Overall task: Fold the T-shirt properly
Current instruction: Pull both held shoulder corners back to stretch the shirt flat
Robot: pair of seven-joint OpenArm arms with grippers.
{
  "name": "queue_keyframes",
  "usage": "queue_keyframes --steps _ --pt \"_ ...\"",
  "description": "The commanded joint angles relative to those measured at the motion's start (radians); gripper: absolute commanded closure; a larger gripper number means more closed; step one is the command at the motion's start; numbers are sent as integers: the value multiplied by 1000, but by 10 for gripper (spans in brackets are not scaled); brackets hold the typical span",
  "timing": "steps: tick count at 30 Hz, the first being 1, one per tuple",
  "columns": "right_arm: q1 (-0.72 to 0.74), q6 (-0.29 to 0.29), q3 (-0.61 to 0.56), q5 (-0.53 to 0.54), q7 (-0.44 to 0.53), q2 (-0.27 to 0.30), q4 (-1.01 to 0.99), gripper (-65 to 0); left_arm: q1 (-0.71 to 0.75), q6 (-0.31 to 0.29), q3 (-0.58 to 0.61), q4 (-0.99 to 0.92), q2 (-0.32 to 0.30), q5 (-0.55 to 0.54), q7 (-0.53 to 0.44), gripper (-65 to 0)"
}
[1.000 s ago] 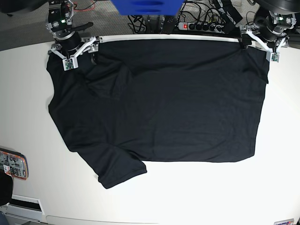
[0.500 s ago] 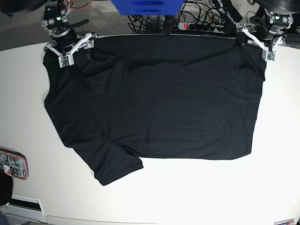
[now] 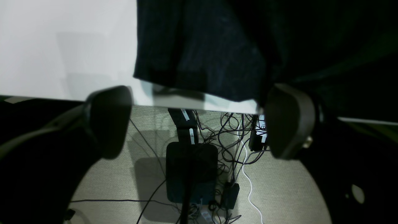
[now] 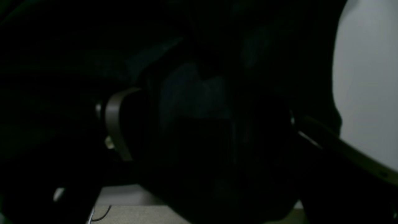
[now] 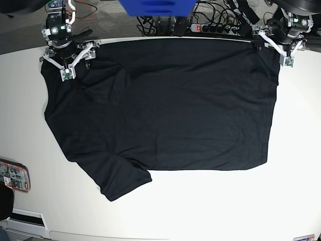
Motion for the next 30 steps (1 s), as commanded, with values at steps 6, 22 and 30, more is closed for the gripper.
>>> queue_keyframes --steps 6,22,30 --pt "-13 -12 10 -37 -39 11 27 -511 7 8 -8 18 -12 9 -4 -650" --pt "-15 -12 10 -35 -39 10 73 -511 13 8 -79 167 31 9 5 -650" --pt "-5 -12 8 -35 -27 14 81 -511 2 5 -77 173 33 5 -16 -650"
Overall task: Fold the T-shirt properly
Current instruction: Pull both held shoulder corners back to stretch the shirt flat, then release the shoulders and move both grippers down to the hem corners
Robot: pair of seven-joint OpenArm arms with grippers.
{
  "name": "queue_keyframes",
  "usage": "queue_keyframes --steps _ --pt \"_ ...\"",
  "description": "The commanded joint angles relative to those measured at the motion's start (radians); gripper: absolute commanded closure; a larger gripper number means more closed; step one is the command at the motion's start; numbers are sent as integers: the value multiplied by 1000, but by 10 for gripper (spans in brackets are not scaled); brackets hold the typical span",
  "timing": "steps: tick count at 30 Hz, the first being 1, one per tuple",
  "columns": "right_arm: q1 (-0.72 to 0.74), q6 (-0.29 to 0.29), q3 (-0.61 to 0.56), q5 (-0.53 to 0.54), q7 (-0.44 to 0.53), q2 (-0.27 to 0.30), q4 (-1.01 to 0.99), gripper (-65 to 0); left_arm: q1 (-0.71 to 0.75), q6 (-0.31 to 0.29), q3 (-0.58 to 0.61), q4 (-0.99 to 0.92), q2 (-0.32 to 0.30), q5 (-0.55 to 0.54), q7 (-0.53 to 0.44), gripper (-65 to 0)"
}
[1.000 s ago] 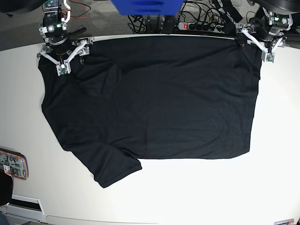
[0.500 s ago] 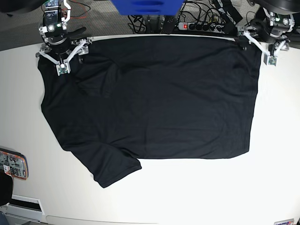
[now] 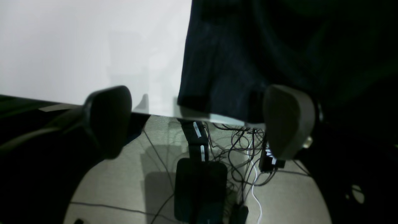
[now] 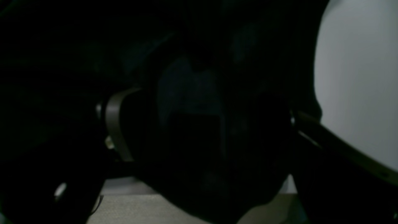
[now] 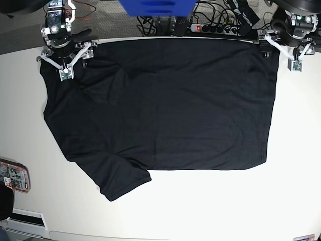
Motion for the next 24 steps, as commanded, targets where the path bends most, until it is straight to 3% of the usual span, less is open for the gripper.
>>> queue_keyframes --steps 1,9,16,20,24 --pt "14 -9 7 -8 28 13 25 -511 -11 4 -1 19 -10 -8 -49 -650" --pt "88 -9 7 -10 43 13 31 -511 -70 2 -2 19 -10 -5 -154 -650" --pt "145 -7 7 -10 45 13 31 -511 -129 1 5 19 -12 -3 -158 -650" --pt "181 -6 5 -10 46 13 31 -512 -129 1 36 24 -75 -3 -158 -650" --pt "237 -6 5 -10 48 13 31 -511 -151 -1 47 24 -86 -8 -158 -650"
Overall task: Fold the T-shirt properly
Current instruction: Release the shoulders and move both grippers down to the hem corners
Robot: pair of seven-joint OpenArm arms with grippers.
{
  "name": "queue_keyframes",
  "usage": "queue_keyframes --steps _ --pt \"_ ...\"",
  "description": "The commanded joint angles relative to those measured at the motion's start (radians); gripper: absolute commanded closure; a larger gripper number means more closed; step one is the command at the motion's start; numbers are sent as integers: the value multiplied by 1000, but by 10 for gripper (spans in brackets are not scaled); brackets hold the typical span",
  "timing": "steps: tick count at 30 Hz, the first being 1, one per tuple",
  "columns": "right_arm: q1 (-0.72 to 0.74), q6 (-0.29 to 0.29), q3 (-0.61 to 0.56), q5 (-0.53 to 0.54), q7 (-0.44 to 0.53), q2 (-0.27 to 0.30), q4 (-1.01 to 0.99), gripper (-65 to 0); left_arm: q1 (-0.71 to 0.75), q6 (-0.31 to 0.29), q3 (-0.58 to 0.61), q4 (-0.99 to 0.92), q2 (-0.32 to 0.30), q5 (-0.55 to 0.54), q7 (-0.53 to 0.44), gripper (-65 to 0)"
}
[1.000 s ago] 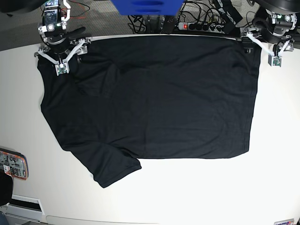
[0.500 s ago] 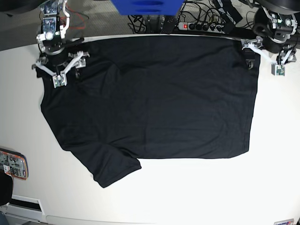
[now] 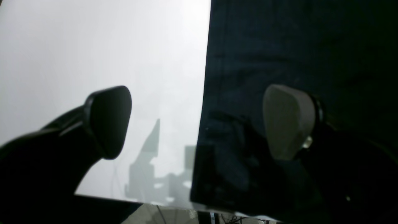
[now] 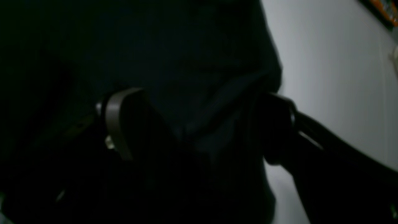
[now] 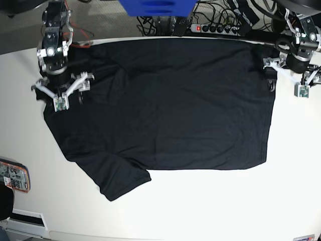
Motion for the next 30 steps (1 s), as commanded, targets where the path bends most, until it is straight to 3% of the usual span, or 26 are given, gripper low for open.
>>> queue_keyframes --steps 1,4,8,11,19,24,30 --pt "24 -10 5 -5 26 12 17 -511 -18 -2 -3 19 -10 -8 -18 -650" --pt "79 -1 5 -5 46 12 16 -511 -81 -26 -3 18 -2 -8 -12 -650" --pt "128 139 5 -5 46 10 13 -511 -150 -75 40 12 -5 -5 -9 -650" --pt "179 183 -7 -3 44 4 13 -511 -210 -75 98 -5 -10 0 -9 -650" --pt "205 185 -151 -5 43 4 13 -511 -400 -77 164 -211 -39 -3 -9 -650" --pt "202 185 -202 -5 43 4 13 -511 -571 -77 219 -416 -133 0 -7 -650" --pt "197 185 -212 -5 44 4 14 -511 -810 -77 251 -666 -251 -57 105 -650"
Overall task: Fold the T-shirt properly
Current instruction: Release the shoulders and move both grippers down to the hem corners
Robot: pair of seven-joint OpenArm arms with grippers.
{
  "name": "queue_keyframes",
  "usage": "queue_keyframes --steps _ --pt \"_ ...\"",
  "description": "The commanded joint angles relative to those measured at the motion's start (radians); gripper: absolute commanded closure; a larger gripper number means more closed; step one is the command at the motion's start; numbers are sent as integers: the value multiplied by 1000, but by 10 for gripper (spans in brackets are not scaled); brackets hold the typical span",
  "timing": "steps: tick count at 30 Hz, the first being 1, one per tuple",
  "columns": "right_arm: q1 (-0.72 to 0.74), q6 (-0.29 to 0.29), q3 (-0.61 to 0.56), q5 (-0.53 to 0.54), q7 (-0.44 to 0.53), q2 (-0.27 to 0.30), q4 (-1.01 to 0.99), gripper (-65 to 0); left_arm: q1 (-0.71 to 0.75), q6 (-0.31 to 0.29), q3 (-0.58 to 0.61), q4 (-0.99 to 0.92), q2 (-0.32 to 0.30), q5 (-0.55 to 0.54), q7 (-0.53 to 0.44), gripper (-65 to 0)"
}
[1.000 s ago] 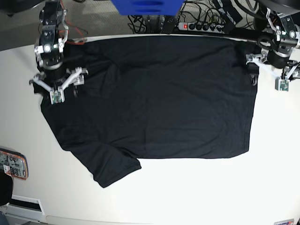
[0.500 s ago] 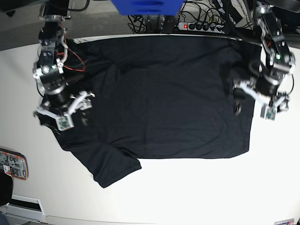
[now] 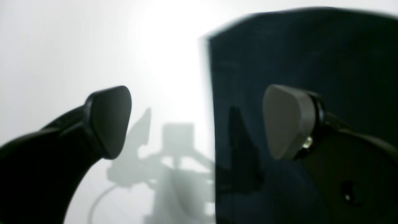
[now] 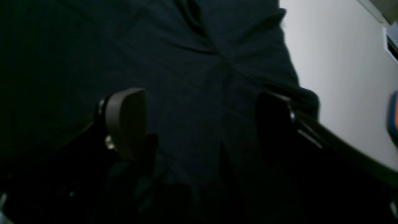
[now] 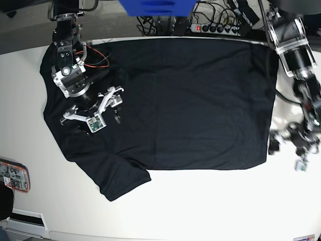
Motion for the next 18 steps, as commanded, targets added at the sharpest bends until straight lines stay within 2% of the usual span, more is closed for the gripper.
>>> queue_keyframes --steps 1,3,5,7,9,14,18 --pt "11 -4 4 8 29 6 19 -511 -58 -7 0 -17 -35 -42 -21 -650" --pt "11 -4 4 8 29 6 18 -511 -109 -10 5 -94 -69 -83 -21 -650" --pt "11 -4 6 8 29 6 18 -511 -173 -45 37 -180 -93 -117 -23 -650" --pt "11 -4 6 8 29 6 18 -511 -249 -82 60 -284 -101 -126 -24 -650" --pt "11 -4 6 8 29 6 18 -511 -281 -87 76 -370 -104 -126 -41 -650" --pt "11 -4 6 8 30 6 18 -511 -341 -82 237 -591 -98 -124 -213 -650" --pt "11 -4 7 8 30 6 18 -511 -367 -81 327 -706 -70 -126 -300 -650"
